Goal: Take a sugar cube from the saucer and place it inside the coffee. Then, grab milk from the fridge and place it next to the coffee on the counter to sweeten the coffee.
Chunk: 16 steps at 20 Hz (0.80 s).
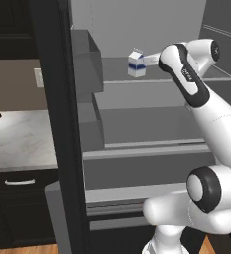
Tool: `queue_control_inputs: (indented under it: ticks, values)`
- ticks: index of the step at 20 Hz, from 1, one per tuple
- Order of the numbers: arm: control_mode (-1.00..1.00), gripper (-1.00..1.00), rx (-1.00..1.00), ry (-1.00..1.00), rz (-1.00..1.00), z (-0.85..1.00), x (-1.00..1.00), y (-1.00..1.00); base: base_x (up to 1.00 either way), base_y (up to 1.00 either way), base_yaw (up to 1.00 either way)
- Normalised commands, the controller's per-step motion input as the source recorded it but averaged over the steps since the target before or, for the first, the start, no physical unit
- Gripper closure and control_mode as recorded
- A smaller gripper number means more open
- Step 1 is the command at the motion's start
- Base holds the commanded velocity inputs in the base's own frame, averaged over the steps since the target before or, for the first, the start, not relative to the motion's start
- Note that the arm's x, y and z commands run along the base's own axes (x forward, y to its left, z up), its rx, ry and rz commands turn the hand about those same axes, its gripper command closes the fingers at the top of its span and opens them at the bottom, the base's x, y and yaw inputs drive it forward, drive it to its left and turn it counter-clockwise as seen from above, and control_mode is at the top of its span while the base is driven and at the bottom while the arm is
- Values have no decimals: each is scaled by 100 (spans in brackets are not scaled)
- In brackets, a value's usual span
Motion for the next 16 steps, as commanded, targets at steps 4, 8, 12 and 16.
queue_control_inputs:
  ticks: [4,8,12,16]
  values:
    - [-100,-100,0,2,0,-9,14,15,0,0,0]
    - [-100,-100,-4,4,0,-11,0,29,0,0,0]
    - [-100,-100,-1,6,0,-2,28,6,0,0,0]
    - [-100,-100,0,6,0,0,44,-7,0,0,0]
